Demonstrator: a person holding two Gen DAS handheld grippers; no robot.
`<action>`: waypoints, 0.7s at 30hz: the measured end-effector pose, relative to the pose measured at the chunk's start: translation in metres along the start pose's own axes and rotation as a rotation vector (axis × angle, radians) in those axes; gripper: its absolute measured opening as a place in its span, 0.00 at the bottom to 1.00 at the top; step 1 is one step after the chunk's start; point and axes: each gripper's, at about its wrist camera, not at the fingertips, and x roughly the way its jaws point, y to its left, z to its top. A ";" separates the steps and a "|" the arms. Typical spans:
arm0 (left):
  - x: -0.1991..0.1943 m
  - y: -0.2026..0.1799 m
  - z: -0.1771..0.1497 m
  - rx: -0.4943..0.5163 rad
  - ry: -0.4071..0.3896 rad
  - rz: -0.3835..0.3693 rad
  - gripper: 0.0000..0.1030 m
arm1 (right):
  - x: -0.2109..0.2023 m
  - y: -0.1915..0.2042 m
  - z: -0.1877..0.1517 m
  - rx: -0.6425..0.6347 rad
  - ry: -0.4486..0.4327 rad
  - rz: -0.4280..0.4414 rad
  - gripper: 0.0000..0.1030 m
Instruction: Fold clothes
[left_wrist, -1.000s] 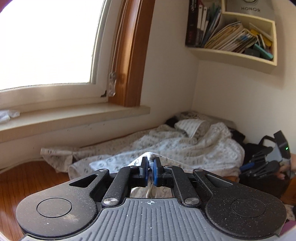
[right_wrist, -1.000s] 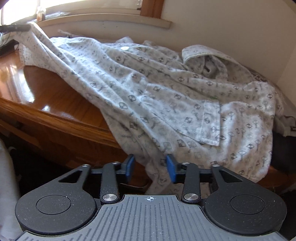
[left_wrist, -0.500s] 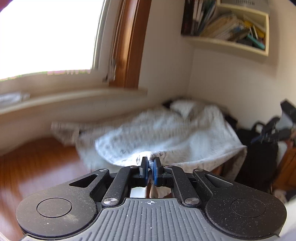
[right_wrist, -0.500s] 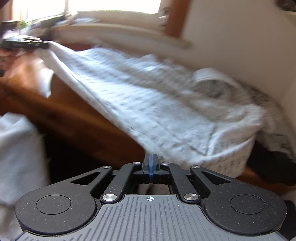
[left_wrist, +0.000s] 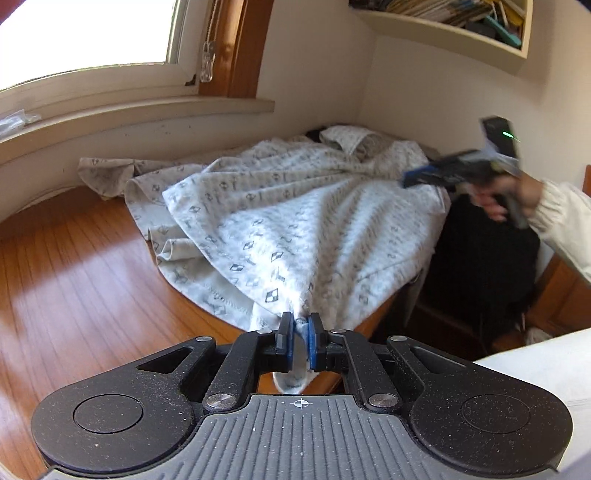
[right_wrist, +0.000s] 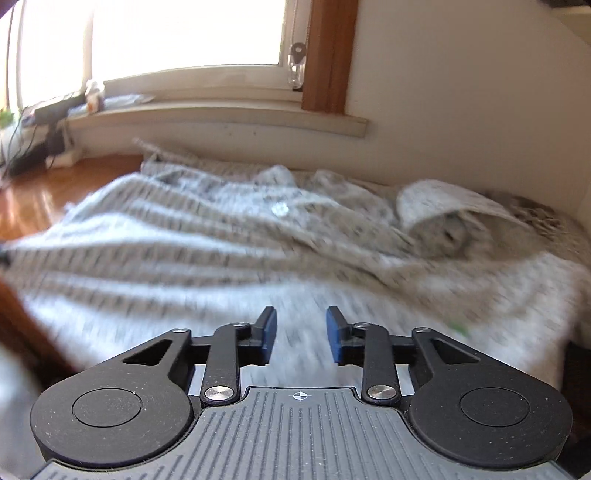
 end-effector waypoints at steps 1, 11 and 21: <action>0.000 0.002 0.001 -0.001 0.003 0.004 0.09 | 0.014 0.004 0.005 0.005 -0.001 0.000 0.31; -0.004 0.038 0.028 -0.031 -0.030 0.118 0.22 | 0.075 0.044 0.029 0.009 -0.010 0.093 0.37; 0.059 0.079 0.042 -0.011 0.040 0.182 0.24 | 0.069 0.119 0.031 -0.112 -0.016 0.289 0.43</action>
